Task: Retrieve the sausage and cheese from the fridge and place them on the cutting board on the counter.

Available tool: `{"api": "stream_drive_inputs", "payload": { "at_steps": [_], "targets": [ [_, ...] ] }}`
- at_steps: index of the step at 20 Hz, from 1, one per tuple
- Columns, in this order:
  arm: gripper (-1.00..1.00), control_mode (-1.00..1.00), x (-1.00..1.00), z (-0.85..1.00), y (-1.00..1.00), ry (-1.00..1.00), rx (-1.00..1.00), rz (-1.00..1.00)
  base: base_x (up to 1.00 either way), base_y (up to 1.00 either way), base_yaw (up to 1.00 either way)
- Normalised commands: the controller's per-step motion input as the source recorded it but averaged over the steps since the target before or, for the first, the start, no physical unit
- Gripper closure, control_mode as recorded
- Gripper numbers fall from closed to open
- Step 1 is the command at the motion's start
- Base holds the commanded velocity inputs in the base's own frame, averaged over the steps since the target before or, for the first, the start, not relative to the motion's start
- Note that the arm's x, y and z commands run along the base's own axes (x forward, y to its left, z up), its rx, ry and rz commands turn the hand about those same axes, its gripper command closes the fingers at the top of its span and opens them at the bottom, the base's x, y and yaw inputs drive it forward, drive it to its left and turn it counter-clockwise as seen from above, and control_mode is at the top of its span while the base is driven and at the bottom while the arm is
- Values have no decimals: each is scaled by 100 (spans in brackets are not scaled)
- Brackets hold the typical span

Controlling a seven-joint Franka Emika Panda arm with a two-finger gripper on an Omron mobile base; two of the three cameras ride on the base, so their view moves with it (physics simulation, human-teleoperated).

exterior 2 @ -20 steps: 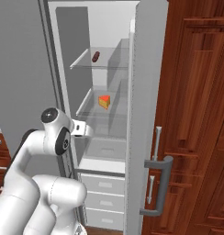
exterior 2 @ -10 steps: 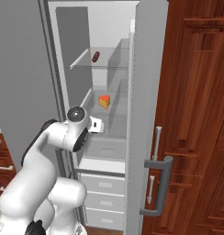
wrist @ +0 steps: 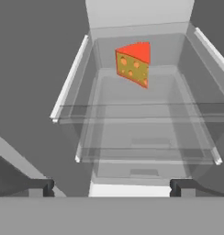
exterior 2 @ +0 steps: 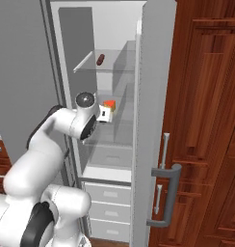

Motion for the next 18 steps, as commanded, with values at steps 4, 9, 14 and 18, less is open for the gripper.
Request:
{"api": "stream_drive_inputs", "payload": {
  "at_steps": [4, 9, 14, 18],
  "targets": [
    [-100, -100, 32, 23, -15, 0, 0, 0, 0, 0, 0],
    [-100, -100, 44, -1, -11, -5, 0, 9, 0, 0, 0],
    [-100, -100, 40, 1, 0, -3, -1, 15, 0, 0, 0],
    [-100, -100, 33, 0, -3, -1, -14, 6, 0, 0, 0]
  ]
}}
